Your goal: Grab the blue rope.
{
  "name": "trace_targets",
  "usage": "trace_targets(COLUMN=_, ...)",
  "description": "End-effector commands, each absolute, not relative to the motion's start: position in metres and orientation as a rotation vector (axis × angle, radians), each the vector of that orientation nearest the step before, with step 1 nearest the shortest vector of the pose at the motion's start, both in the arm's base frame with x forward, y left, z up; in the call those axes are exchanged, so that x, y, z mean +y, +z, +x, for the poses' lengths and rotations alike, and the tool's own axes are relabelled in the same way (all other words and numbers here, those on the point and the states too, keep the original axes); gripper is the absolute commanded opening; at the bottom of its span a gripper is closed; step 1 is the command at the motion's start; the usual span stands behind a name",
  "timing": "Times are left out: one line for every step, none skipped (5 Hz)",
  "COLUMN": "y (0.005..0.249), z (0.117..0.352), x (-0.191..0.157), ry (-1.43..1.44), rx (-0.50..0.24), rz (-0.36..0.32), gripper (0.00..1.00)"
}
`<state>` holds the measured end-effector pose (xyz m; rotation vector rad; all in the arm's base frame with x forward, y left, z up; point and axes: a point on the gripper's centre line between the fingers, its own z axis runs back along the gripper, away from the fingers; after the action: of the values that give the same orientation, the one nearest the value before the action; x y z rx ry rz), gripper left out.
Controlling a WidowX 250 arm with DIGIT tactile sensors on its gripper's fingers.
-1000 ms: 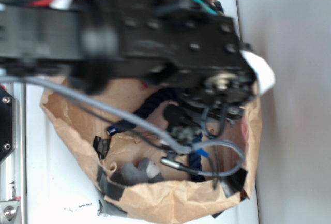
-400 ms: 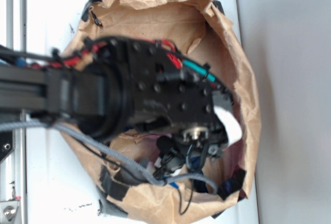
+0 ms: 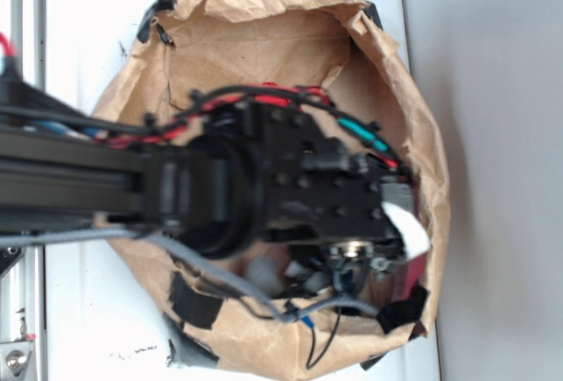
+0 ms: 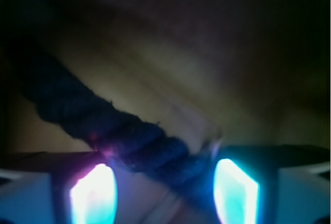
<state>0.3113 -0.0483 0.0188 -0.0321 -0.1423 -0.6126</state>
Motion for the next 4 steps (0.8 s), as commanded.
trace_targets(y=0.024, z=0.307, x=-0.048, ry=-0.601, rx=-0.14, rz=-0.043, gripper=0.0)
trace_targets(y=0.041, z=0.303, x=-0.044, ry=-0.582, rx=-0.171, rz=-0.05, gripper=0.0)
trace_targets(y=0.09, z=0.289, x=-0.036, ry=-0.561, rx=-0.266, rz=-0.118, gripper=0.0)
trace_targets(y=0.139, z=0.274, x=-0.03, ry=-0.551, rx=-0.328, rz=-0.206, gripper=0.0)
